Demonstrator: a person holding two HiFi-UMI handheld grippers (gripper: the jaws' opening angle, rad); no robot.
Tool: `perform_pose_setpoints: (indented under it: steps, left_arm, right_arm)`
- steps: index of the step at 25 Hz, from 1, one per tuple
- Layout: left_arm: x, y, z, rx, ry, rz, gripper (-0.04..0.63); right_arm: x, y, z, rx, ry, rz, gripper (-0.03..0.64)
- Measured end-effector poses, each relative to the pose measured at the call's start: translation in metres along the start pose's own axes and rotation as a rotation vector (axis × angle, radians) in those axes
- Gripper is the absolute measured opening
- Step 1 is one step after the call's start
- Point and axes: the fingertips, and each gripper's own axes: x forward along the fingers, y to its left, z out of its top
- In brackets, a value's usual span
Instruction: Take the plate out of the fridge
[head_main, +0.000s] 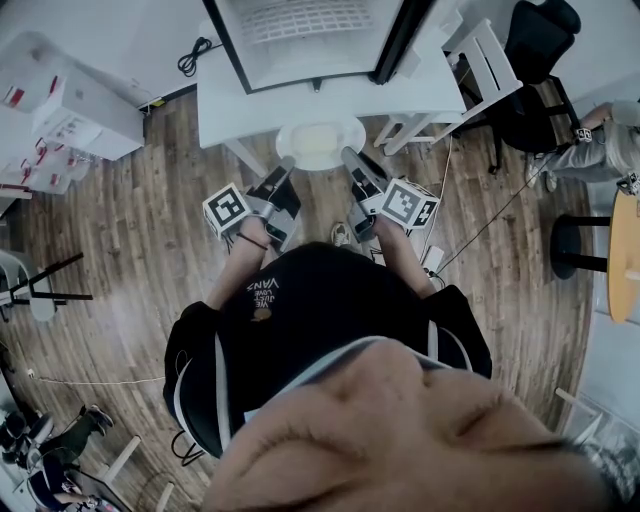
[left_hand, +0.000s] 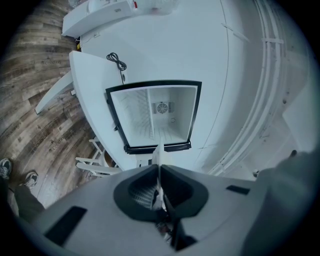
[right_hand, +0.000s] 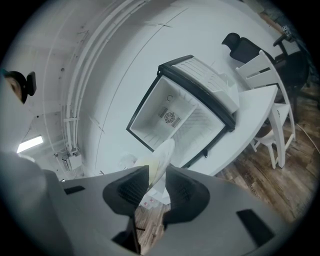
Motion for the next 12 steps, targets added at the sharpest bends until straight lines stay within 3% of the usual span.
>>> perform_pose_setpoints:
  steps: [12]
  left_arm:
    - [-0.0005, -0.0021, -0.0008, -0.004, 0.010, 0.007, 0.032]
  right_arm:
    - [-0.0016, 0.0070, 0.0004, 0.016, -0.008, -0.003, 0.109]
